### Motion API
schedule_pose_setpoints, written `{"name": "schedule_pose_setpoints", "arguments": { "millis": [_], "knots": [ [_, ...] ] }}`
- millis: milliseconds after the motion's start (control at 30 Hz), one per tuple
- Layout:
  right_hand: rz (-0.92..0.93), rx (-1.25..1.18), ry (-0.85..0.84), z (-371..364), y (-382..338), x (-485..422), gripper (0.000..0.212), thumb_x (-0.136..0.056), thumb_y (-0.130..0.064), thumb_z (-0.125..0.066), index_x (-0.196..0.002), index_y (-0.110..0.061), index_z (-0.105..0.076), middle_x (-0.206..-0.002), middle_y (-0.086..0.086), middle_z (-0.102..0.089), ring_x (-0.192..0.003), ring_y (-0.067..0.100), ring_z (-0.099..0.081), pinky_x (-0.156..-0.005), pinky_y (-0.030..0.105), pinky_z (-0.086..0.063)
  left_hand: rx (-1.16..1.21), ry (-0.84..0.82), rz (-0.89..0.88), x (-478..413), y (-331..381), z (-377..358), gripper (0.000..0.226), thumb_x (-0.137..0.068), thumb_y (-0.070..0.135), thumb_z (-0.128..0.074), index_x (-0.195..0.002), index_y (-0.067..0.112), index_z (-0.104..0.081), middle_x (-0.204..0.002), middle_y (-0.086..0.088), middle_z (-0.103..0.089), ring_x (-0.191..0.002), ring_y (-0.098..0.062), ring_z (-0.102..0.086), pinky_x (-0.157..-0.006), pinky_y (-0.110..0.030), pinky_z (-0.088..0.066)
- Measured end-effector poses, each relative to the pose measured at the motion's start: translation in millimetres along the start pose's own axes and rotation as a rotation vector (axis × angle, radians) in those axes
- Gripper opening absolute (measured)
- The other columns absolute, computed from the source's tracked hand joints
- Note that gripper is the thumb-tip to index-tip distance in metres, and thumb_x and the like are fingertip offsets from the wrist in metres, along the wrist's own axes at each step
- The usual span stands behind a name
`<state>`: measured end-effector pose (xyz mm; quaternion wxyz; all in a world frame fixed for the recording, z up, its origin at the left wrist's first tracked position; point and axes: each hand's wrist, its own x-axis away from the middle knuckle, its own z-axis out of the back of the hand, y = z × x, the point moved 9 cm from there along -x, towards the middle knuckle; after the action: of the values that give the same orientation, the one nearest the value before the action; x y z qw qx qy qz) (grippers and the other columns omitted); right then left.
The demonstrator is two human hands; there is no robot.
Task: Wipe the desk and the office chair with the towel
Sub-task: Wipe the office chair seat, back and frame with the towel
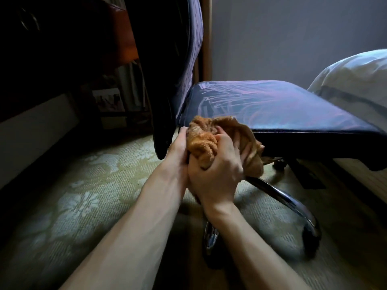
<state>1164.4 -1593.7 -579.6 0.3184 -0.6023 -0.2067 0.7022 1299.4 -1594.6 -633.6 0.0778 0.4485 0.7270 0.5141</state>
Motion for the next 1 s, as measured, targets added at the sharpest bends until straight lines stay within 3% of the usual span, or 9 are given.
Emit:
{"name": "schedule_pose_setpoints", "arguments": {
  "millis": [133, 267, 400, 500, 567, 700, 800, 867, 1000],
  "knots": [
    [-0.110, -0.251, 0.035, 11, 5, 1, 0.033, -0.076, -0.035, -0.064, -0.105, -0.019, -0.067, -0.099, -0.002, -0.072, -0.099, 0.023, -0.068, -0.092, 0.035, -0.053, 0.023, -0.165, 0.017, 12, -4, -9, 0.053, -0.102, 0.046, -0.044, -0.078, 0.009, -0.074, -0.066, -0.008, -0.071, -0.054, -0.018, -0.070, -0.050, -0.022, -0.056],
    [0.100, -0.195, 0.119, 43, 7, 7, 0.039, -0.075, -0.032, -0.063, -0.109, -0.011, -0.068, -0.114, -0.003, -0.070, -0.123, -0.001, -0.055, -0.103, 0.063, -0.045, 0.232, -0.074, 0.002, 16, -17, 4, 0.031, -0.095, 0.045, -0.058, -0.099, 0.016, -0.067, -0.087, -0.008, -0.063, -0.079, -0.026, -0.064, -0.081, -0.035, -0.054],
    [0.022, -0.162, 0.356, 77, 53, 3, 0.042, -0.082, -0.020, -0.066, -0.118, 0.001, -0.059, -0.137, 0.018, -0.061, -0.132, 0.031, -0.056, -0.109, 0.061, -0.041, 0.310, -0.193, -0.024, 11, -28, 21, 0.018, -0.098, 0.030, -0.049, -0.108, 0.022, -0.061, -0.102, -0.008, -0.069, -0.089, -0.023, -0.065, -0.082, -0.039, -0.048],
    [-0.045, -0.128, 0.263, 56, 52, 4, 0.047, -0.080, -0.012, -0.069, -0.123, -0.003, -0.054, -0.152, 0.022, -0.049, -0.138, 0.034, -0.050, -0.120, 0.040, -0.036, 0.275, -0.276, -0.005, 9, -34, 27, 0.029, -0.098, 0.021, -0.040, -0.120, 0.025, -0.058, -0.124, -0.005, -0.063, -0.109, -0.024, -0.061, -0.104, -0.044, -0.043],
    [-0.086, -0.120, 0.184, 32, 39, 12, 0.045, -0.076, -0.013, -0.069, -0.117, -0.001, -0.057, -0.148, 0.017, -0.055, -0.131, 0.030, -0.055, -0.112, 0.024, -0.040, 0.261, -0.315, 0.003, 7, -36, 30, 0.040, -0.092, 0.018, -0.041, -0.127, 0.028, -0.057, -0.123, -0.004, -0.065, -0.101, -0.022, -0.065, -0.092, -0.040, -0.046],
    [-0.074, -0.194, -0.024, -7, 10, 26, 0.035, -0.073, -0.026, -0.069, -0.105, -0.013, -0.063, -0.090, 0.000, -0.069, -0.083, 0.021, -0.064, -0.074, 0.031, -0.047, 0.227, -0.311, 0.063, 3, -43, 35, 0.044, -0.091, 0.004, -0.039, -0.116, 0.010, -0.074, -0.088, -0.010, -0.065, -0.076, -0.020, -0.062, -0.074, -0.032, -0.051],
    [-0.005, -0.252, -0.150, -15, -7, 26, 0.022, -0.073, -0.026, -0.069, -0.093, -0.023, -0.061, -0.081, -0.008, -0.065, -0.078, 0.017, -0.062, -0.071, 0.026, -0.047, 0.236, -0.313, 0.085, 6, -45, 34, 0.028, -0.084, 0.004, -0.047, -0.070, 0.005, -0.072, -0.072, -0.012, -0.062, -0.065, -0.020, -0.063, -0.069, -0.029, -0.058],
    [-0.033, -0.303, -0.177, -11, -7, 20, 0.021, -0.072, -0.036, -0.063, -0.092, -0.028, -0.060, -0.081, -0.012, -0.065, -0.077, 0.011, -0.062, -0.070, 0.022, -0.049, 0.242, -0.246, 0.062, 1, -44, 44, 0.022, -0.094, 0.007, -0.048, -0.080, 0.005, -0.066, -0.083, -0.014, -0.058, -0.076, -0.024, -0.059, -0.085, -0.034, -0.054],
    [0.109, -0.383, -0.220, 5, -11, 14, 0.038, -0.070, -0.034, -0.061, -0.103, -0.017, -0.067, -0.105, -0.004, -0.069, -0.104, 0.018, -0.066, -0.091, 0.039, -0.055, 0.207, -0.222, -0.048, 3, -33, 36, 0.032, -0.102, 0.032, -0.049, -0.093, 0.007, -0.066, -0.081, -0.018, -0.066, -0.072, -0.030, -0.069, -0.067, -0.040, -0.062]
  ]
}}
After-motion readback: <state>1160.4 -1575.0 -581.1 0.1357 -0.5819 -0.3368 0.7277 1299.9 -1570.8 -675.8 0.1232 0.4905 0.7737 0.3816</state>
